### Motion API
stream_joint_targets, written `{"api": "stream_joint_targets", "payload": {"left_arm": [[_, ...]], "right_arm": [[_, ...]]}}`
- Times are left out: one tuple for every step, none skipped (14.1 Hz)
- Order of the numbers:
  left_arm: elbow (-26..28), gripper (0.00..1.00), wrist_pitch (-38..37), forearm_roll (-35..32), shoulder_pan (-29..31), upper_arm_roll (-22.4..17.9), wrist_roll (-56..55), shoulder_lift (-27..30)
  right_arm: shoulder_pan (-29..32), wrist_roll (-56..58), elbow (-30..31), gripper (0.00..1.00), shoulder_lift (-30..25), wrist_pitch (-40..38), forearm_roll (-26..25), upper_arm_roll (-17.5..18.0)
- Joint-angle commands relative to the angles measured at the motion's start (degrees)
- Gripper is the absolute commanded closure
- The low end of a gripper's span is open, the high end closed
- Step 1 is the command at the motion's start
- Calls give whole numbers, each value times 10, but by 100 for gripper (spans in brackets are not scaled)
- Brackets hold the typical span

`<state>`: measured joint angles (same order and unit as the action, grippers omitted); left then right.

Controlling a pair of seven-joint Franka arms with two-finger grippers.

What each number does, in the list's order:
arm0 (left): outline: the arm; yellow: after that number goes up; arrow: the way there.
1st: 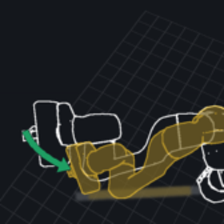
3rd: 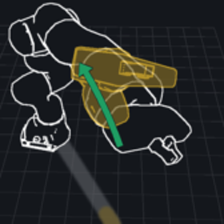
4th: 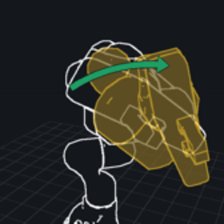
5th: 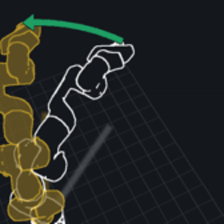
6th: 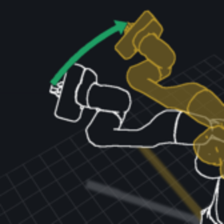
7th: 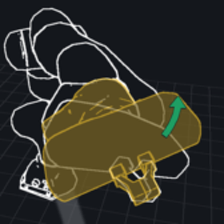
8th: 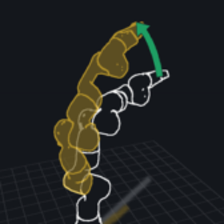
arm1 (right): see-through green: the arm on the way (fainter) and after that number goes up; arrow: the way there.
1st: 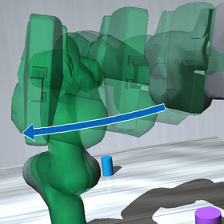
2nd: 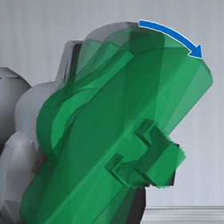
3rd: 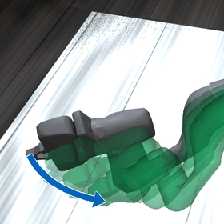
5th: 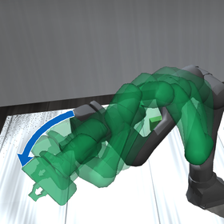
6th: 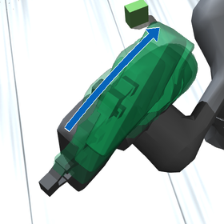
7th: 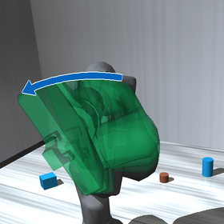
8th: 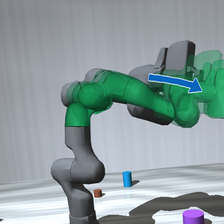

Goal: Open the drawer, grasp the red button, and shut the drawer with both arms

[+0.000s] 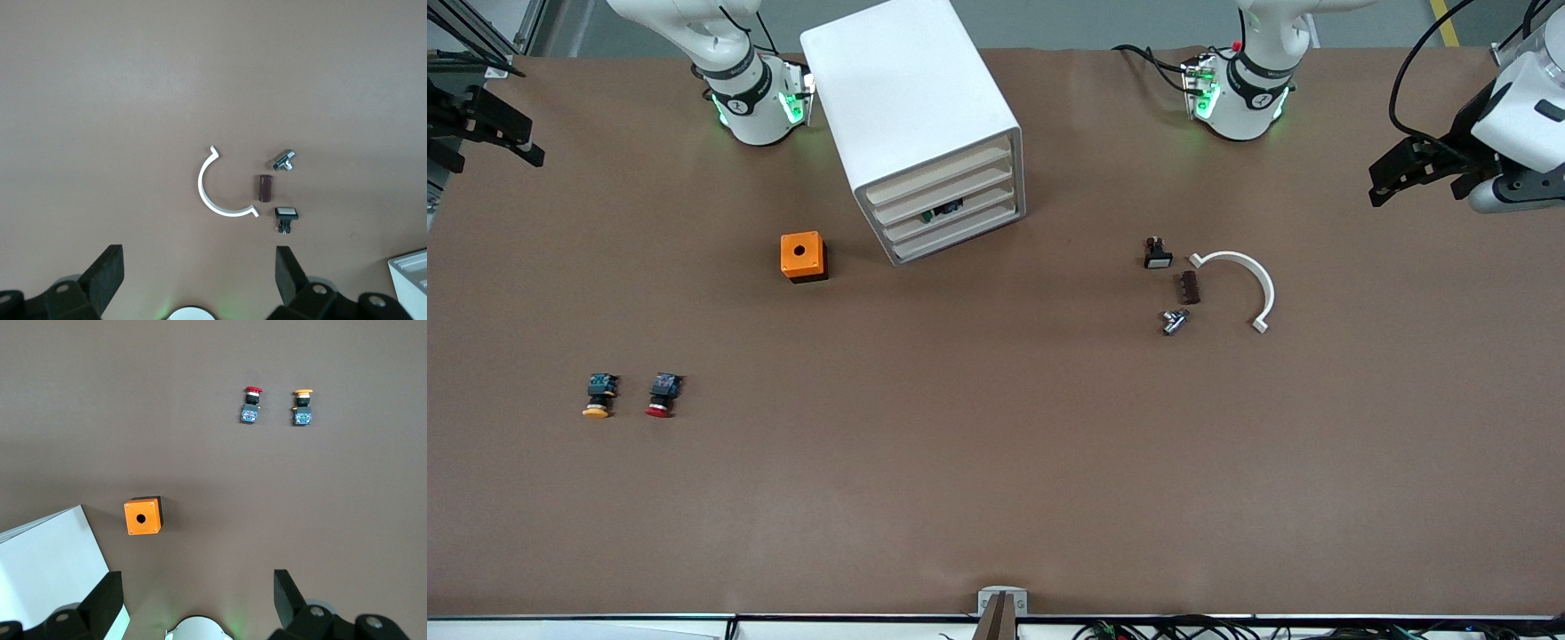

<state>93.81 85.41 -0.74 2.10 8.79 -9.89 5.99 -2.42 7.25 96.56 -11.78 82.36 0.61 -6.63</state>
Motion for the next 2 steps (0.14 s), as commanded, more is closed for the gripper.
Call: {"api": "stream_joint_targets", "payload": {"left_arm": [[-25, 0, -33, -1, 4, 1, 9, -1], [-27, 0, -38, -1, 4, 0, 10, -1]], "right_arm": [[7, 5, 7, 0, -10, 0, -5, 1], [7, 5, 7, 0, -10, 0, -5, 1]]}}
